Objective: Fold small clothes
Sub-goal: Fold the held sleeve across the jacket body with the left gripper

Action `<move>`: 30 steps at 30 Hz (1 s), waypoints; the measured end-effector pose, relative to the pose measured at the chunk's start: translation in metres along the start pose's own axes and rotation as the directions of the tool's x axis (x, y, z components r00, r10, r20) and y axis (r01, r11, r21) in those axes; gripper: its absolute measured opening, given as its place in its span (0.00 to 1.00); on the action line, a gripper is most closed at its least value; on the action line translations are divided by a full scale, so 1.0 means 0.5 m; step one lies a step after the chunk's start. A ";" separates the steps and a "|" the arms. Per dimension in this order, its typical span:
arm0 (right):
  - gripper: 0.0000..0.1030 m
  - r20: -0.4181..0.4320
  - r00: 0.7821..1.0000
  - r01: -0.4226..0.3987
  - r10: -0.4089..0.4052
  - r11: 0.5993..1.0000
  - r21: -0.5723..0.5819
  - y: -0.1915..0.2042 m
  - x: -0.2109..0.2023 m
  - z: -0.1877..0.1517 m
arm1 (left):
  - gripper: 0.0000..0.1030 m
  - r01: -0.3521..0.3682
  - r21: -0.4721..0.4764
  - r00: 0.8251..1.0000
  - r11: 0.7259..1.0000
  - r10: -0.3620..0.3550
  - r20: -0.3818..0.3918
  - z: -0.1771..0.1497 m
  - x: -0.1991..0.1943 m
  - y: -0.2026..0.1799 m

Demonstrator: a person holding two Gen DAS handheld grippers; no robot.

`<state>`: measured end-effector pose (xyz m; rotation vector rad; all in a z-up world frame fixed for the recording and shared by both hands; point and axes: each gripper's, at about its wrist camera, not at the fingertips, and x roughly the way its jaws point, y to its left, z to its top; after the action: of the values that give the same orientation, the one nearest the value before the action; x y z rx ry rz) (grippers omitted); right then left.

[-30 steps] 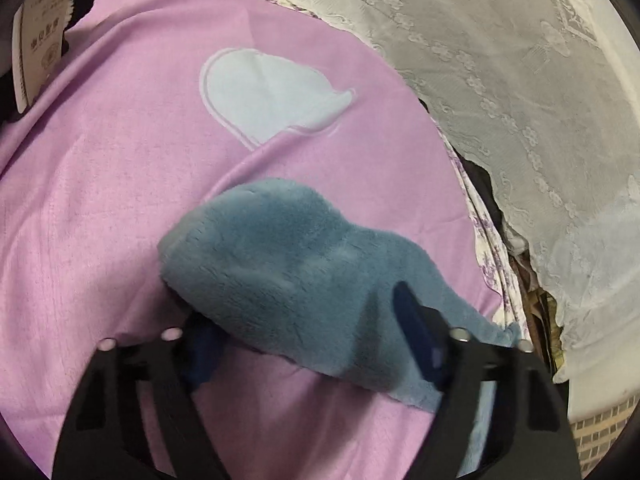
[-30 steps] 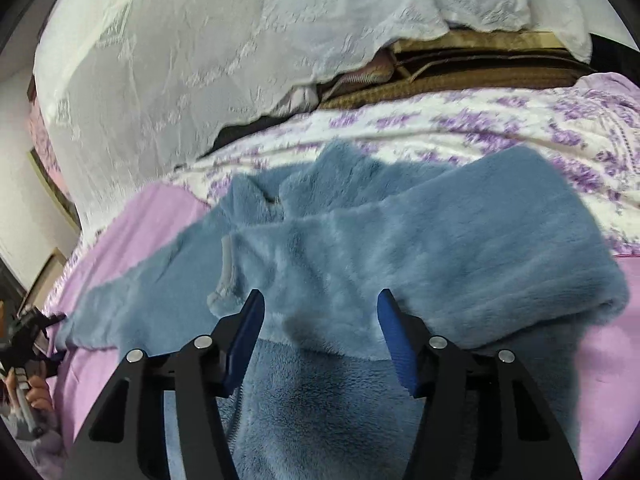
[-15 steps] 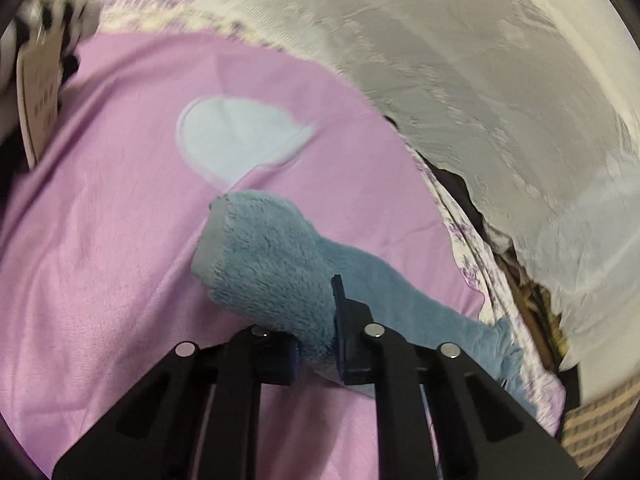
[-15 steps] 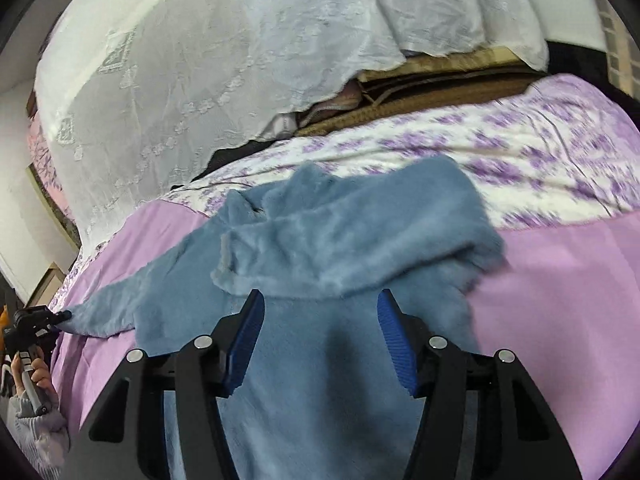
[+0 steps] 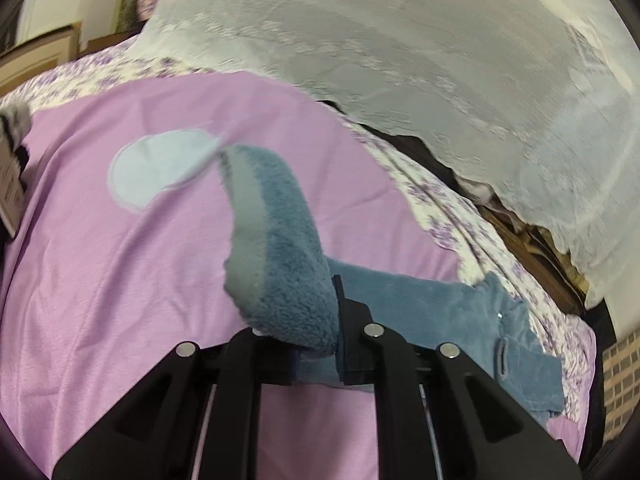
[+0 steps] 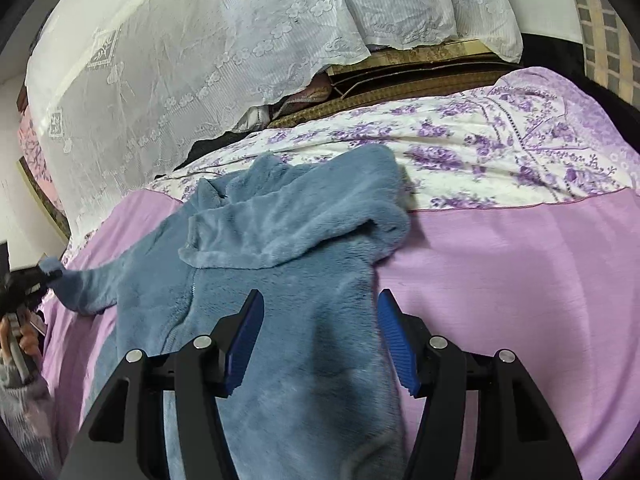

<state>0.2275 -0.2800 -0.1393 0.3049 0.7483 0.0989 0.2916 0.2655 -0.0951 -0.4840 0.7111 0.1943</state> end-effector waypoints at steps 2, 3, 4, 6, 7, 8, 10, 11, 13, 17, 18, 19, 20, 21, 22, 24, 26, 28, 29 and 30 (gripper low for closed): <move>0.59 0.003 1.000 -0.003 0.003 1.000 0.009 -0.013 -0.010 -0.002 | 0.11 0.009 0.041 1.000 0.999 -0.009 0.003 0.000 -0.005 -0.044; 0.59 0.001 1.000 -0.009 0.009 1.000 0.016 -0.019 -0.014 -0.003 | 0.11 0.015 0.061 1.000 0.998 -0.015 0.002 -0.002 -0.006 -0.067; 0.59 0.000 1.000 -0.014 0.014 1.000 0.021 -0.023 -0.017 -0.004 | 0.11 0.020 0.077 1.000 0.997 -0.020 -0.001 -0.002 -0.005 -0.086; 0.59 0.000 0.999 -0.032 0.032 0.999 0.040 -0.033 -0.024 -0.006 | 0.11 0.024 0.111 1.000 0.993 -0.024 -0.004 -0.006 -0.002 -0.130; 0.59 0.000 0.999 -0.041 0.041 0.998 0.048 -0.036 -0.027 -0.006 | 0.11 0.025 0.126 1.000 0.992 -0.024 -0.004 -0.010 0.000 -0.148; 0.59 0.004 0.999 -0.054 0.054 0.997 0.057 -0.039 -0.031 -0.006 | 0.11 0.027 0.140 1.000 0.990 -0.027 -0.005 -0.013 0.003 -0.168; 0.59 0.011 0.997 -0.073 0.072 0.995 0.067 -0.041 -0.037 -0.004 | 0.11 0.038 0.157 0.999 0.987 -0.036 -0.015 -0.022 0.010 -0.202; 0.59 0.015 0.996 -0.084 0.084 0.994 0.069 -0.041 -0.040 -0.004 | 0.11 0.043 0.163 0.999 0.986 -0.040 -0.021 -0.026 0.014 -0.214; 0.59 0.017 0.995 -0.103 0.102 0.992 0.074 -0.040 -0.043 -0.004 | 0.11 0.053 0.182 0.998 0.982 -0.048 -0.032 -0.038 0.023 -0.246; 0.59 -0.001 0.991 -0.131 0.132 0.988 0.086 -0.039 -0.041 -0.009 | 0.11 0.068 0.219 0.997 0.973 -0.059 -0.050 -0.064 0.036 -0.300; 0.60 -0.005 0.990 -0.137 0.138 0.987 0.089 -0.039 -0.041 -0.010 | 0.11 0.073 0.230 0.997 0.970 -0.062 -0.055 -0.070 0.039 -0.317; 0.60 -0.009 0.989 -0.145 0.147 0.985 0.093 -0.040 -0.040 -0.011 | 0.11 0.076 0.242 0.996 0.967 -0.064 -0.058 -0.076 0.042 -0.332; 0.60 -0.011 0.988 -0.150 0.152 0.984 0.095 -0.039 -0.040 -0.012 | 0.11 0.079 0.251 0.996 0.965 -0.066 -0.060 -0.082 0.045 -0.345; 0.60 -0.013 0.987 -0.157 0.159 0.983 0.098 -0.039 -0.041 -0.013 | 0.11 0.083 0.262 0.996 0.961 -0.069 -0.063 -0.087 0.047 -0.360; 0.60 -0.014 0.987 -0.160 0.163 0.982 0.099 -0.038 -0.042 -0.014 | 0.11 0.087 0.274 0.995 0.958 -0.071 -0.067 -0.092 0.051 -0.377; 0.60 -0.016 0.985 -0.168 0.170 0.980 0.104 -0.038 -0.042 -0.014 | 0.11 0.094 0.294 0.994 0.951 -0.076 -0.072 -0.103 0.058 -0.409; 0.60 -0.017 0.984 -0.176 0.179 0.978 0.113 -0.041 -0.044 -0.014 | 0.11 0.103 0.316 0.994 0.943 -0.083 -0.078 -0.114 0.067 -0.446; 0.60 -0.015 0.982 -0.183 0.186 0.976 0.120 -0.043 -0.045 -0.013 | 0.11 0.115 0.336 0.992 0.935 -0.091 -0.085 -0.125 0.075 -0.480; 0.60 -0.015 0.982 -0.186 0.189 0.975 0.123 -0.045 -0.046 -0.012 | 0.11 0.120 0.345 0.992 0.931 -0.095 -0.088 -0.130 0.077 -0.494; 0.60 -0.015 0.981 -0.188 0.192 0.974 0.125 -0.047 -0.046 -0.012 | 0.11 0.127 0.355 0.991 0.926 -0.100 -0.092 -0.136 0.081 -0.510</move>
<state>0.2062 -0.3054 -0.1353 0.4941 0.7522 0.2387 0.3669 0.0102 -0.0749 -0.1799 0.7676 -0.0646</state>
